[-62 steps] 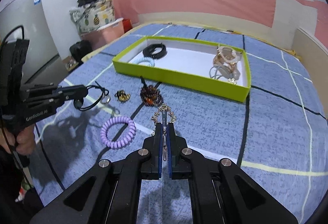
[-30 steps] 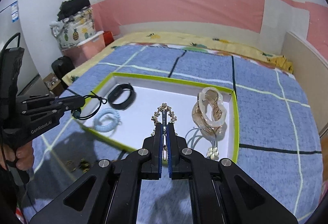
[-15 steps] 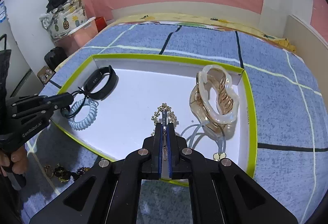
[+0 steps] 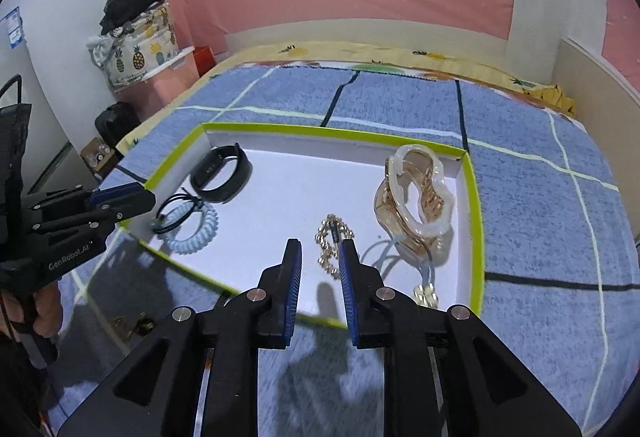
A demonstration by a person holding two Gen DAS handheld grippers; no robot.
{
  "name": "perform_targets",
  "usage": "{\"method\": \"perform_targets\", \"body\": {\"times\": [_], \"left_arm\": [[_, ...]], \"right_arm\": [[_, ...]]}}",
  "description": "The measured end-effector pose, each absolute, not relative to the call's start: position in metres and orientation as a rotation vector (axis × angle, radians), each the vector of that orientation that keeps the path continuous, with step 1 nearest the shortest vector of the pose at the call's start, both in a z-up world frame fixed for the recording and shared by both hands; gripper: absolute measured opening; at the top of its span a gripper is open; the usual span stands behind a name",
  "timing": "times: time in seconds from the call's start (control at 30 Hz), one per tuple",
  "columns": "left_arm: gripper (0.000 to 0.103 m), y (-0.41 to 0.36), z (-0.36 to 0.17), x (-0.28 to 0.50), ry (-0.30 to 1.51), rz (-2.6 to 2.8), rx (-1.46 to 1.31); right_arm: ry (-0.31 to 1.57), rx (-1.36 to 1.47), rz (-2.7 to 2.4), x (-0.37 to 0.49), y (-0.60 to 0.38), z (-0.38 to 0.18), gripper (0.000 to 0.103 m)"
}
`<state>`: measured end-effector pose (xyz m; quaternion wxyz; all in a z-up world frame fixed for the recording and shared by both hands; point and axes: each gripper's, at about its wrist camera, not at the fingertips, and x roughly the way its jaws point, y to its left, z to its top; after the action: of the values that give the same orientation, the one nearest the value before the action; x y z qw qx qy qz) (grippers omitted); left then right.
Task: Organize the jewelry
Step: 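Withdraw both open tools from the box, then move both tools back toward the remaining jewelry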
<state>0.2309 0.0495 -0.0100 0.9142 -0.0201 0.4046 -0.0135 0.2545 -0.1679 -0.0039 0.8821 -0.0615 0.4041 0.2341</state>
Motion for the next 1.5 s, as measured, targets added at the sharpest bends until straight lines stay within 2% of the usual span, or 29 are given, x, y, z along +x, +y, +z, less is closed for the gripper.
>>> {"method": "perform_targets", "body": {"times": [0.5, 0.53, 0.63, 0.87, 1.5], "left_arm": [[0.019, 0.047, 0.01, 0.132, 0.768, -0.023, -0.071], [0.019, 0.046, 0.009, 0.126, 0.767, -0.024, -0.073], [0.019, 0.043, 0.01, 0.105, 0.755, -0.018, -0.076], [0.019, 0.038, 0.014, 0.067, 0.732, -0.024, -0.097], [0.019, 0.027, 0.012, 0.051, 0.736, -0.042, -0.089]], "right_arm": [[0.758, -0.075, 0.499, 0.15, -0.204, 0.023, 0.021], [0.754, -0.078, 0.5, 0.145, -0.205, 0.023, 0.021], [0.74, -0.081, 0.501, 0.126, -0.206, 0.025, 0.032], [0.73, -0.076, 0.52, 0.091, -0.209, 0.023, 0.033], [0.743, -0.077, 0.53, 0.08, -0.21, 0.017, 0.033]]}}
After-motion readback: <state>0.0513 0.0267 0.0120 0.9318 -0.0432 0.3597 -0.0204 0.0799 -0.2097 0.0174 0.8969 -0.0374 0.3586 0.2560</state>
